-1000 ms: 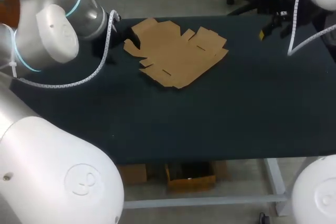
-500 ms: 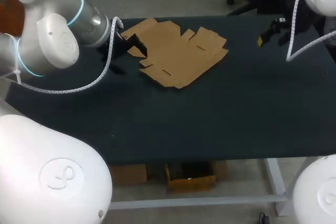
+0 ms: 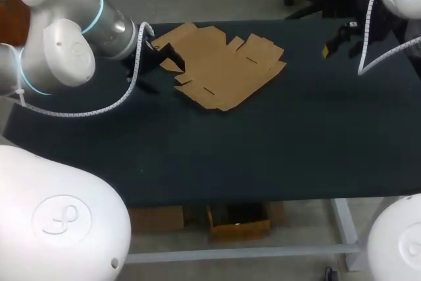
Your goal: Assemble the packaging by folding the flat box into shape, placing the metal phone stand inside, and closing the box properly
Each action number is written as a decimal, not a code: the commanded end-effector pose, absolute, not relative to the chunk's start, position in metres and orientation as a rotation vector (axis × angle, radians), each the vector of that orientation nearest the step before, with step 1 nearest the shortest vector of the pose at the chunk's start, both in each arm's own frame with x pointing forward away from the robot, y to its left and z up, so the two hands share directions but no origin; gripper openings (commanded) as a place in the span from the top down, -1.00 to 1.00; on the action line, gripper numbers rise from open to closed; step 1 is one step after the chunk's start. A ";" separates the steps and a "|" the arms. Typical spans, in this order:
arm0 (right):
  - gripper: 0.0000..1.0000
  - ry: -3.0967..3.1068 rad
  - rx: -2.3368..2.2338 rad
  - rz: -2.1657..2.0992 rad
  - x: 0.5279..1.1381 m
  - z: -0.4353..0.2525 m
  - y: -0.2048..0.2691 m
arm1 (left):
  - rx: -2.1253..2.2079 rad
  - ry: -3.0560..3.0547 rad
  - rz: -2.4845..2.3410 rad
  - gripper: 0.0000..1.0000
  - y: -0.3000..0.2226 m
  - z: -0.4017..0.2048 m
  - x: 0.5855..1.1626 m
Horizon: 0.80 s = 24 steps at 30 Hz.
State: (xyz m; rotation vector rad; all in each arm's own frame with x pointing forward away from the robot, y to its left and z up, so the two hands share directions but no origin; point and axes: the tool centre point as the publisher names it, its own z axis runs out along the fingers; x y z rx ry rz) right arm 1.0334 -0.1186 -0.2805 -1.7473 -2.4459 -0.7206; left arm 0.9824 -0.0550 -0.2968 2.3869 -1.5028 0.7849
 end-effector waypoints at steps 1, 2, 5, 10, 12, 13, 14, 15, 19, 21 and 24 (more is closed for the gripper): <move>-1.00 -2.442 -1.735 -0.691 1.034 -0.280 -0.115 | 2.393 -1.505 0.779 -1.00 -0.056 -0.295 0.982; -1.00 -2.445 -1.725 -0.673 1.031 -0.281 -0.113 | 2.366 -1.507 0.774 -1.00 -0.058 -0.297 0.983; -1.00 -2.432 -1.732 -0.628 1.028 -0.285 -0.112 | 2.393 -1.426 0.763 -1.00 -0.061 -0.303 0.985; -1.00 -2.405 -1.740 -0.588 1.020 -0.292 -0.116 | 2.394 -1.332 0.766 -1.00 -0.066 -0.312 0.986; -1.00 -2.395 -1.743 -0.581 1.017 -0.294 -0.116 | 2.388 -1.296 0.768 -1.00 -0.067 -0.315 0.986; -1.00 -2.395 -1.743 -0.581 1.016 -0.296 -0.117 | 2.386 -1.273 0.773 -1.00 -0.068 -0.316 0.985; -1.00 -2.390 -1.743 -0.583 1.014 -0.297 -0.116 | 2.387 -1.264 0.777 -1.00 -0.069 -0.318 0.984; -1.00 -2.386 -1.743 -0.583 1.013 -0.297 -0.116 | 2.381 -1.260 0.783 -1.00 -0.070 -0.320 0.984; -1.00 -2.368 -1.746 -0.584 1.010 -0.302 -0.116 | 2.369 -1.220 0.786 -1.00 -0.076 -0.331 0.985; -1.00 -2.363 -1.744 -0.579 1.010 -0.304 -0.116 | 2.365 -1.202 0.787 -1.00 -0.079 -0.337 0.986; -1.00 -2.355 -1.742 -0.564 1.009 -0.305 -0.114 | 2.352 -1.180 0.788 -1.00 -0.082 -0.346 0.988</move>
